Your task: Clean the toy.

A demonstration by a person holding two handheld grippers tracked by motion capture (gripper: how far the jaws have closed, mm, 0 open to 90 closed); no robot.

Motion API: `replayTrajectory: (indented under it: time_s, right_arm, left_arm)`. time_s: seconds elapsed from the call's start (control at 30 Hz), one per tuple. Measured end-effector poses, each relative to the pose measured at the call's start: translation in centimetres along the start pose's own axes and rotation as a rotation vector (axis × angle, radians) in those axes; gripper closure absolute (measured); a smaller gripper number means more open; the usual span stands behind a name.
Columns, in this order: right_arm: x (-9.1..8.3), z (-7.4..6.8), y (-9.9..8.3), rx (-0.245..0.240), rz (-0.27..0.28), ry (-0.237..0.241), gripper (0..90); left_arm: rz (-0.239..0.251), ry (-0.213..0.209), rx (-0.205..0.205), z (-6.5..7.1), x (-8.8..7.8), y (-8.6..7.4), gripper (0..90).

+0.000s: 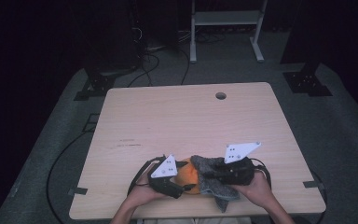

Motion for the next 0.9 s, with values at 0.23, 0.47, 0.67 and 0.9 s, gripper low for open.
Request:
replayTrajectory:
  time_s: [0.23,0.47,0.67,0.9]
  right_arm:
    - [-0.4,-1.1,1.7,-0.035,0.006,0.032,76.9]
    - [-0.8,1.9,0.0,0.042,-0.019,-0.025,77.0]
    - [-1.7,2.2,-0.4,0.079,0.023,-0.030,77.0]
    - [-0.8,2.1,0.5,0.036,0.023,-0.063,76.9]
  left_arm:
    - [-0.034,-0.002,0.112,1.2,0.9,0.4,29.5]
    - [-0.003,0.014,0.039,0.3,-0.2,0.2,24.6]
    - [0.001,0.043,-0.013,-0.2,1.0,-0.1,22.0]
    - [0.005,0.282,0.092,-0.3,-0.3,1.1,42.4]
Point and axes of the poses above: each handheld gripper's, and its own axes: x roughly forward along the jaws, y roughly out of its top, z roughly to its right, the point moved 2 cm from there along x, roughly forward along the jaws, and after that the axes turned 11 degrees about z, right-handed, at the moved point
